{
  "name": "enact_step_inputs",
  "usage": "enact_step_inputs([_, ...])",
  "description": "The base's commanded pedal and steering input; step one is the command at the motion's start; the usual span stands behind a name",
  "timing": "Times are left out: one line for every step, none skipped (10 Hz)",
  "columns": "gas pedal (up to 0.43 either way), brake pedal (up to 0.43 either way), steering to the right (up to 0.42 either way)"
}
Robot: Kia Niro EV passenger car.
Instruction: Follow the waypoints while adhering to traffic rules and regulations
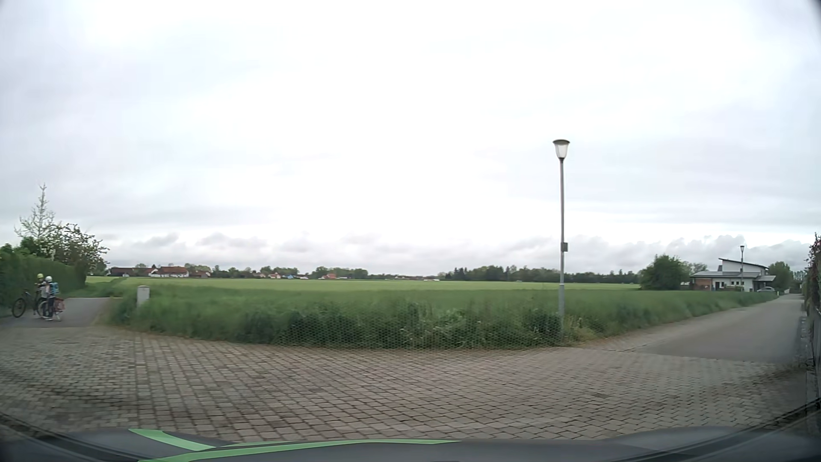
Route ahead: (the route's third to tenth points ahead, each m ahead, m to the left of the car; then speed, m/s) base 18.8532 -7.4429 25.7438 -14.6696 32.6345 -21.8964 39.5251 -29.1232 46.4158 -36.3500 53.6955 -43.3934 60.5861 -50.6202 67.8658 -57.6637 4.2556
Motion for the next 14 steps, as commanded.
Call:
enact_step_inputs([0.047,0.0,0.422])
enact_step_inputs([0.047,0.0,0.422])
enact_step_inputs([0.059,0.0,0.423])
enact_step_inputs([0.079,0.0,0.423])
enact_step_inputs([0.079,0.0,0.423])
enact_step_inputs([0.079,0.0,0.423])
enact_step_inputs([0.079,0.0,0.422])
enact_step_inputs([0.079,0.0,0.422])
enact_step_inputs([0.079,0.0,0.421])
enact_step_inputs([0.118,0.0,0.415])
enact_step_inputs([0.13,0.0,0.407])
enact_step_inputs([0.13,0.0,0.396])
enact_step_inputs([0.13,0.0,0.383])
enact_step_inputs([0.13,0.0,0.355])
